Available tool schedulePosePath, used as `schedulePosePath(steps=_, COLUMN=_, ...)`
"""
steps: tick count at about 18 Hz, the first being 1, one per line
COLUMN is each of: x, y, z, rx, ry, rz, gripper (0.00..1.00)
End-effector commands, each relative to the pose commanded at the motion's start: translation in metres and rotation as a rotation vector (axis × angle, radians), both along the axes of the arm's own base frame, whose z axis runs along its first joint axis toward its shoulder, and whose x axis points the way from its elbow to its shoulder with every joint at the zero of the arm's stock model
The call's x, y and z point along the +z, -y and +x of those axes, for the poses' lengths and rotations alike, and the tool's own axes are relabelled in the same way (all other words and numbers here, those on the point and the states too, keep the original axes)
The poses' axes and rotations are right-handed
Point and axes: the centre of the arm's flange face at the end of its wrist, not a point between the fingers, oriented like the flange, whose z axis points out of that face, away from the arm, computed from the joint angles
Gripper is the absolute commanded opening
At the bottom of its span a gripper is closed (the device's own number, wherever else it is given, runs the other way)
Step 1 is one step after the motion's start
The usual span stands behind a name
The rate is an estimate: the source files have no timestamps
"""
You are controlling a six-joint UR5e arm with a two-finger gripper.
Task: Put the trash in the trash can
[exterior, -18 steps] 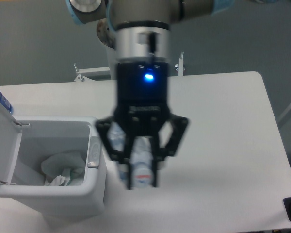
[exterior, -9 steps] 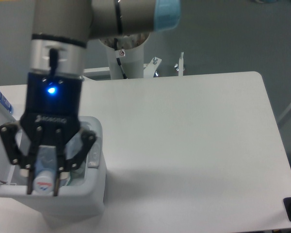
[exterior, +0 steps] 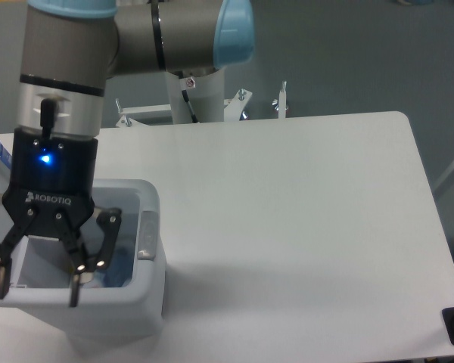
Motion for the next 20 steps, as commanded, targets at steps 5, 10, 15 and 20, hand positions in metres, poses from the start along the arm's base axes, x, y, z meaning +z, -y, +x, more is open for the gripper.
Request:
schedulePosePath(steps=5, x=0.012, y=0.070, z=-0.109, rx=0.160, ry=-0.054, rz=-0.012, gripper=1.00)
schedulePosePath(steps=10, x=0.005, y=0.161, z=-0.163, rx=0.174, ry=-0.229, rz=-0.191, gripper=1.00)
schedulePosePath(steps=15, x=-0.025, y=0.203, z=-0.181, rx=0.020, ry=-0.364, rz=-0.611, gripper=1.00)
schedulePosePath(steps=20, x=-0.046, y=0.216, z=-0.188, rx=-0.146, ry=-0.455, rz=-0.819, gripper=1.00)
